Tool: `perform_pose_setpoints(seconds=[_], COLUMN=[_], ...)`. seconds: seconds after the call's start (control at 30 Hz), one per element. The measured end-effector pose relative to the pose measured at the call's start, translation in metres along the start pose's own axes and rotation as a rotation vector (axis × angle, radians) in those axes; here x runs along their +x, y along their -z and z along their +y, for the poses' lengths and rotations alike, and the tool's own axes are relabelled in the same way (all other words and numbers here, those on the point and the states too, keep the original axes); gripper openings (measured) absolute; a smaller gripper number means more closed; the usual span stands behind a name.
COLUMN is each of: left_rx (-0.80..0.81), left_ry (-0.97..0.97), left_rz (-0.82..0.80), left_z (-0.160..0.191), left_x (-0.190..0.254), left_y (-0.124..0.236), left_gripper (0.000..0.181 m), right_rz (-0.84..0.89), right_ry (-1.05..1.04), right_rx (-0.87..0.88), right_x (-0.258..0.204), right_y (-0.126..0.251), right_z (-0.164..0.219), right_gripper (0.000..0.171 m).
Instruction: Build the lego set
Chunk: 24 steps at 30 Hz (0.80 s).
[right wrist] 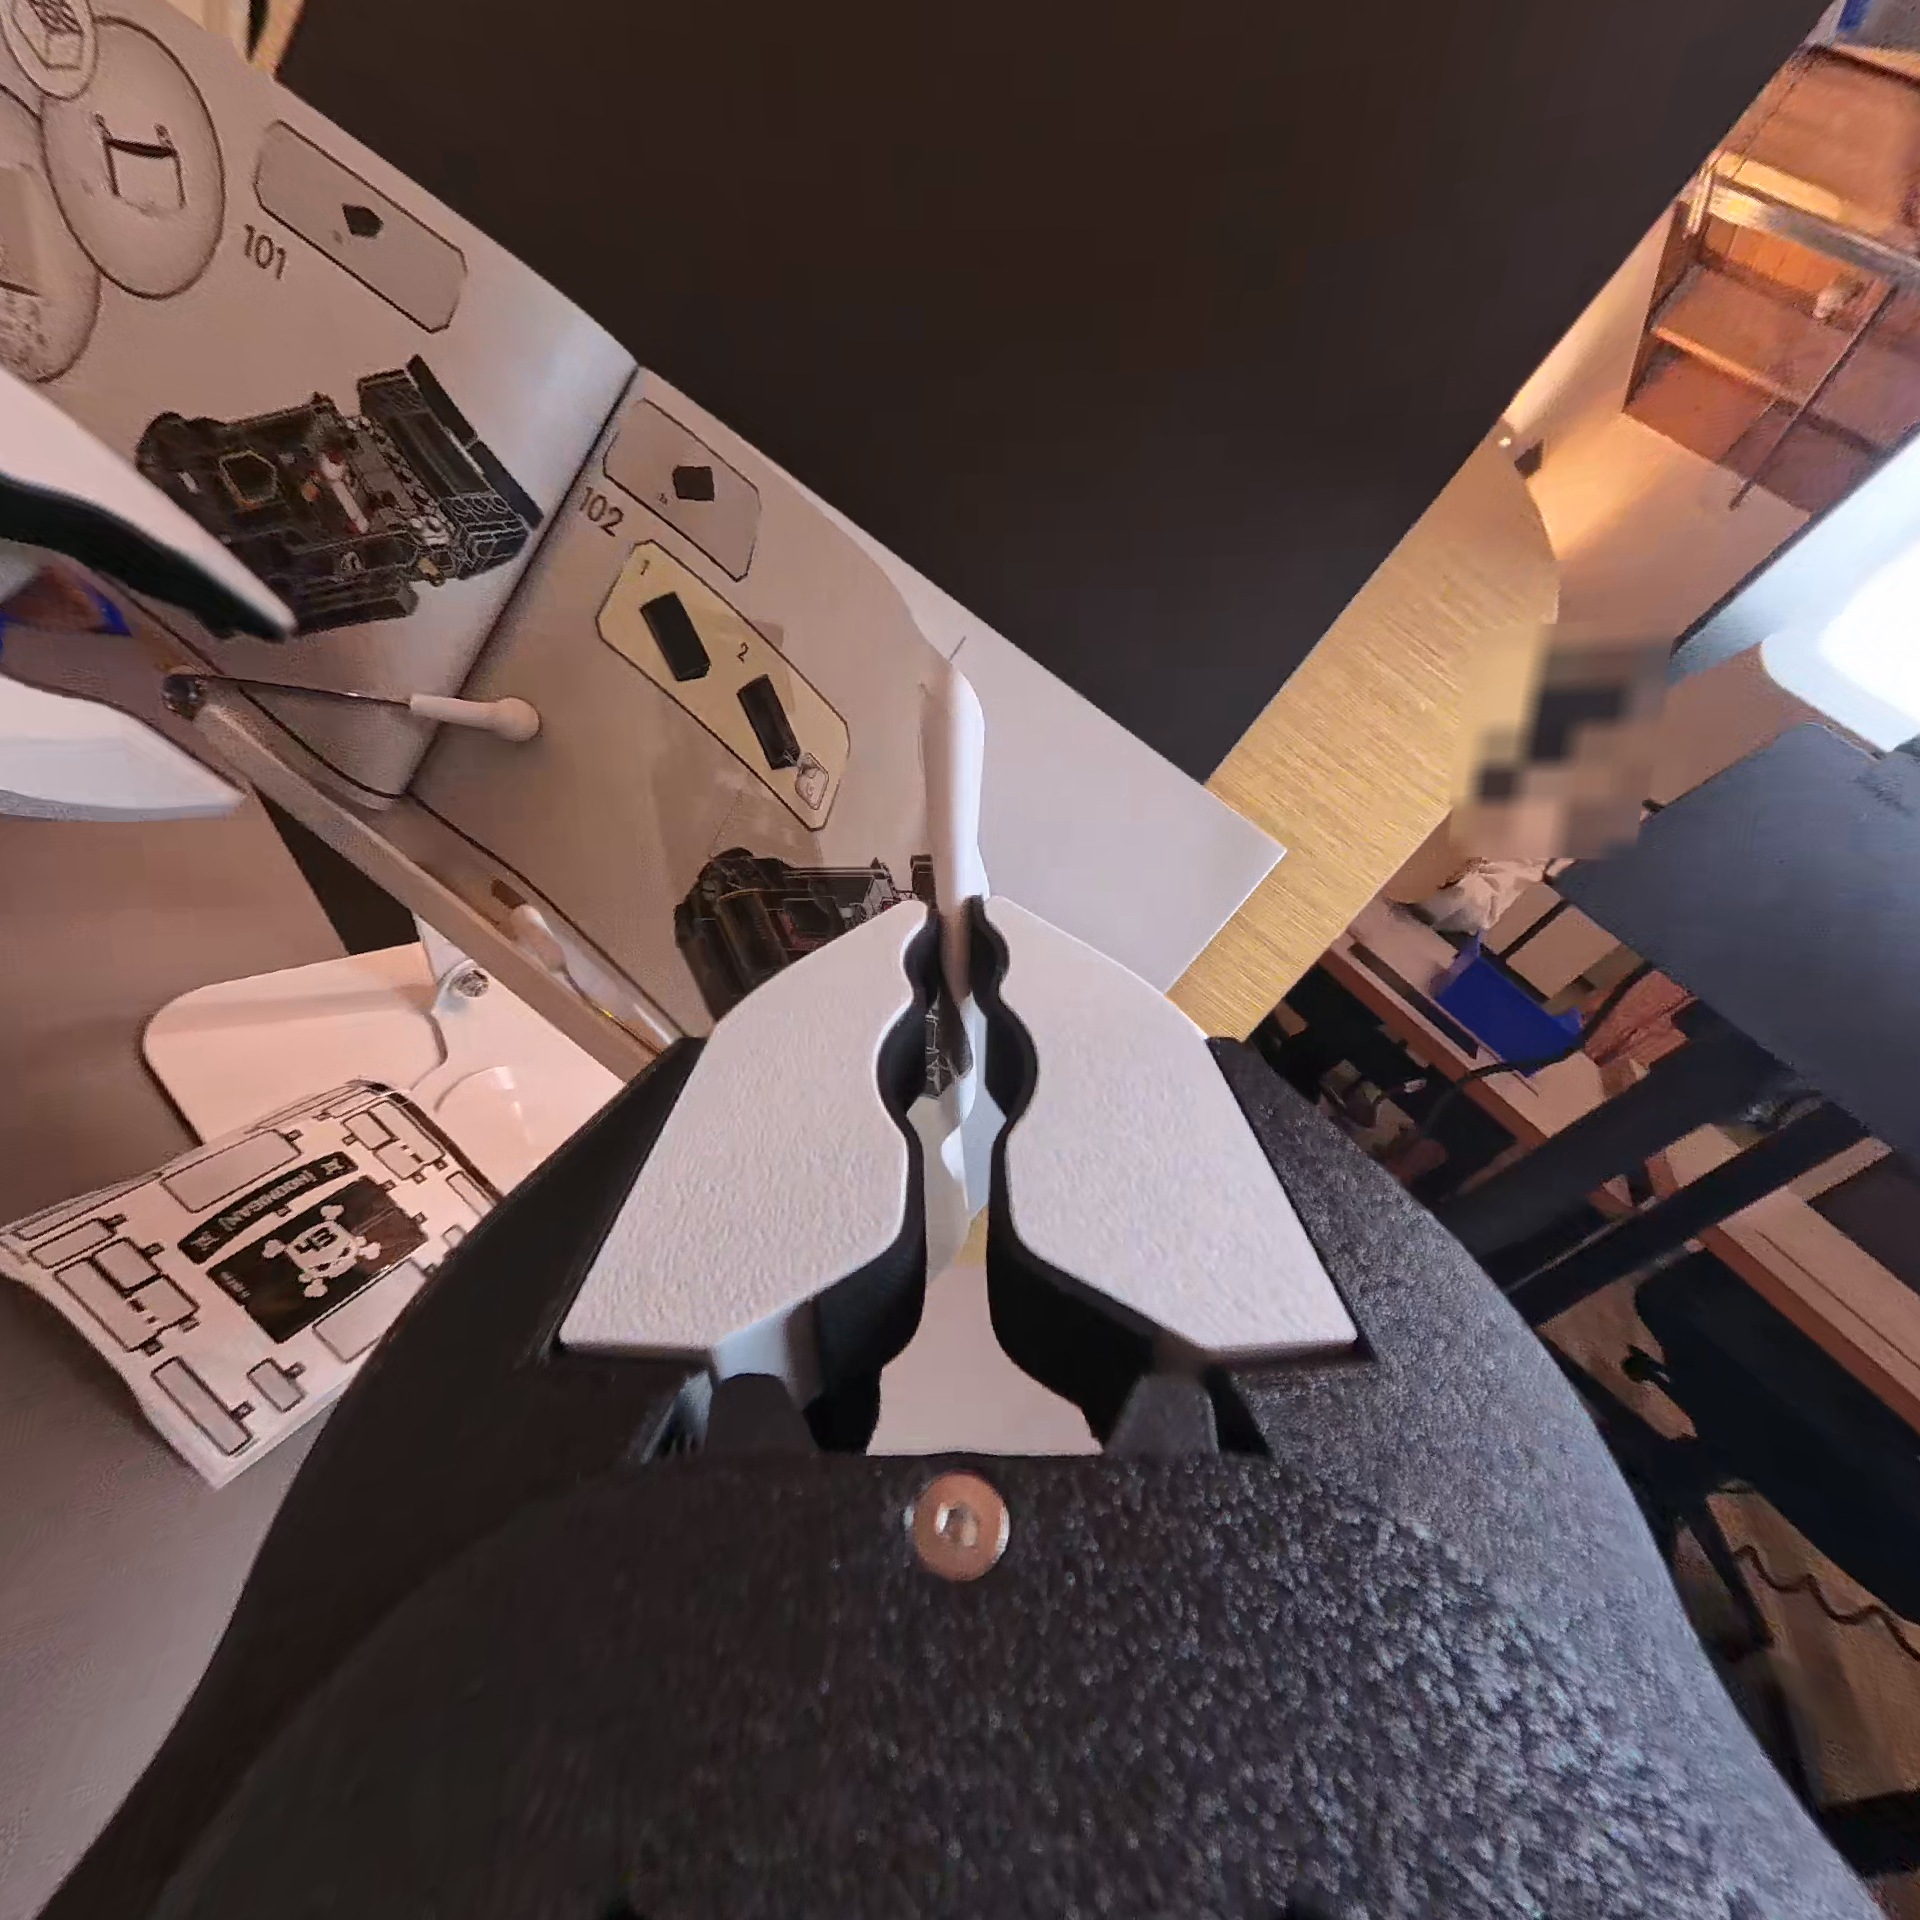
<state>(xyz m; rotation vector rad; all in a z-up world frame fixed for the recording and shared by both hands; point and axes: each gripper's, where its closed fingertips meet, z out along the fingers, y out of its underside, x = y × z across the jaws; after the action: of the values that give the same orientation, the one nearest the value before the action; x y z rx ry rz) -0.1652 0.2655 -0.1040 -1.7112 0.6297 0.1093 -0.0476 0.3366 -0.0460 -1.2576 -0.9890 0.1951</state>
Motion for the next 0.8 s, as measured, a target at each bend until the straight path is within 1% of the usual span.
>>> perform_pose_setpoints(seconds=[0.07,0.1,0.23,0.37,0.4,0.47,0.53,0.63,0.73,0.8], left_rx=[-0.105,-0.132,-0.130,-0.131,-0.119,-0.067,0.024,0.199,0.335,0.385], left_ry=[-0.118,-0.168,-0.195,-0.292,-0.314,-0.282,-0.157,0.186,0.524,0.683], left_rz=[-0.079,-0.109,-0.136,-0.187,-0.185,-0.185,-0.178,-0.144,-0.115,-0.090], left_z=[0.009,0.010,0.006,0.007,0.008,0.008,0.002,-0.006,-0.002,0.005], left_x=[-0.012,-0.017,-0.021,-0.021,-0.019,-0.018,-0.022,-0.040,-0.065,-0.075], left_y=[-0.017,-0.022,-0.030,-0.034,-0.034,-0.033,-0.027,-0.013,0.001,0.008], left_gripper=[0.038,0.034,0.017,0.010,0.003,0.003,0.002,0.001,0.002,0.002], right_rz=[-0.015,-0.017,-0.007,-0.030,-0.025,-0.033,-0.067,-0.151,-0.358,-0.449], right_ry=[-0.016,-0.031,-0.072,-0.145,-0.151,-0.175,-0.199,-0.202,-0.206,-0.185], right_rx=[-0.029,-0.046,-0.077,-0.087,-0.094,-0.104,-0.091,-0.061,-0.017,0.005], right_x=[0.002,0.003,0.017,0.028,0.031,0.031,0.024,0.008,-0.027,-0.049], right_y=[0.004,0.005,0.005,0.003,0.002,0.002,0.006,0.015,0.027,0.031], right_z=[-0.001,-0.001,0.004,0.009,0.011,0.016,0.015,0.005,-0.020,-0.040], right_gripper=[0.003,0.002,0.002,0.005,0.005,0.005,0.002,0.002,0.001,0.002])
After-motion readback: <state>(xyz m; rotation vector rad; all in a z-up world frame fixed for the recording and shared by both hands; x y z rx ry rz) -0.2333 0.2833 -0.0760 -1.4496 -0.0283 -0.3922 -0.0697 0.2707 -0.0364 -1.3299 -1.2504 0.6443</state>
